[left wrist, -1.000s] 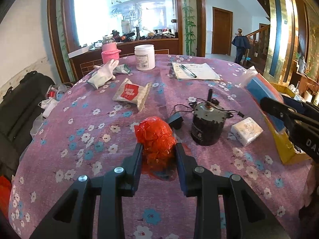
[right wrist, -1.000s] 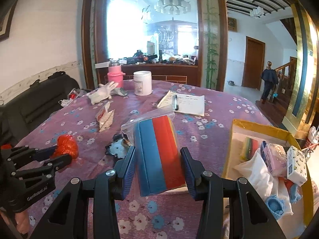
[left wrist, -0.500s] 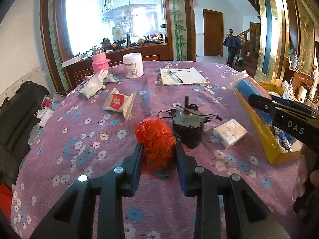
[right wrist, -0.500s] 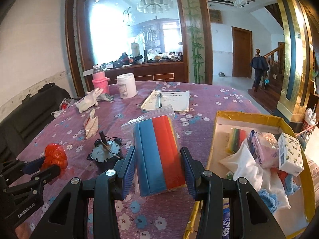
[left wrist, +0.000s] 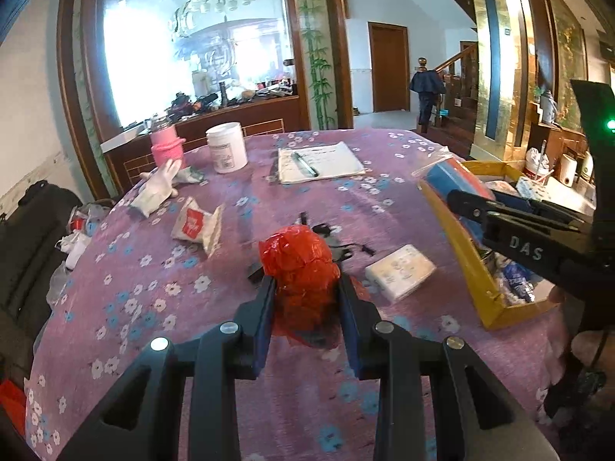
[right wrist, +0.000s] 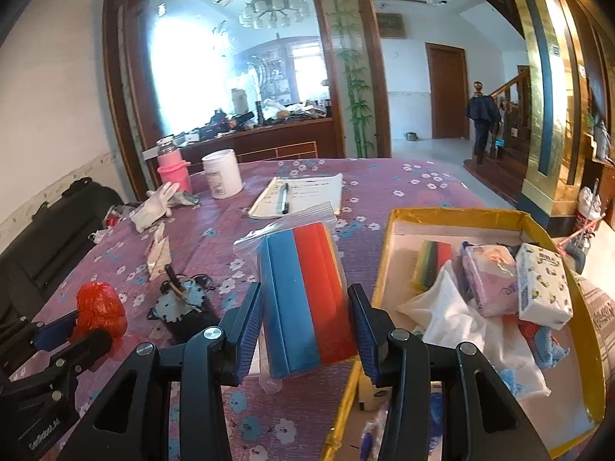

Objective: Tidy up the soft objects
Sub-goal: 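Place the red mesh bag in the tray with left gripper while right gripper places the sponge pack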

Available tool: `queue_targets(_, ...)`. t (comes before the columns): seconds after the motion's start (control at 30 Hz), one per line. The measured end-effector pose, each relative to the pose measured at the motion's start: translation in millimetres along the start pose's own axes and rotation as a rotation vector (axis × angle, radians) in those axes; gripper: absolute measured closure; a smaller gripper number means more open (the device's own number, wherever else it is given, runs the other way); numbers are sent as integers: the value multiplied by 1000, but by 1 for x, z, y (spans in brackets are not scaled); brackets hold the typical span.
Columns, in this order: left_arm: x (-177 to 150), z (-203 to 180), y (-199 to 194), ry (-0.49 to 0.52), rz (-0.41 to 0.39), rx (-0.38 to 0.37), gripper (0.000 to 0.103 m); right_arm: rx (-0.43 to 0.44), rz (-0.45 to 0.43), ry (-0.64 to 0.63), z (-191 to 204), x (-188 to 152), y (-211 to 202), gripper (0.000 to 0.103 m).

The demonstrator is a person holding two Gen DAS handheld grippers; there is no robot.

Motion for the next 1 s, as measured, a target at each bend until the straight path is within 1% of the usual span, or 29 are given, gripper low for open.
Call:
queue_targets(0.07,4,-8,1,8,-1,-17,72,-76,-17,-7,-9,2,-2,55)
queue_targets(0.13,8,-16,3,16,-1,-33,72,-130,-31,-21,-14,3,-4,55)
queue_targets(0.37,18,-49,14,40,25,-92,72,-184,-37,25,-44,8,-8,55)
queue_targets(0.47,27,-68,20,38,48,-160,72,-188,-43,121,-77,14,-14,55)
queue_targets(0.6,36,-98,26,43,69,-252,72,-192,-32,253,-120,9,-21,55)
queue_targets(0.67,40,-117,29,47,83,-313,72,-234,-30,308,-144,2,-27,55)
queue_targets(0.77,43,-144,38,52,113,-400,72,-256,-31,360,-166,-6,-36,55)
queue_targets(0.87,41,-169,52,77,145,-438,72,-294,-28,398,-186,-15,-42,55)
queue_targets(0.93,38,-188,64,94,179,-463,72,-322,-8,423,-197,-21,-42,55)
queue_targets(1.0,34,-201,74,103,208,-482,72,-318,17,447,-203,-25,-38,55)
Point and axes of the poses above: each gripper's, at about its wrist camera, not at the fingertips, and y roughly the way its jaws point, z to its left, x to its top, the point moved 7 cm from there along y, roughly the way its jaws point, and after that the axes turned 6 degrees about -x, right-handed, at the moved point
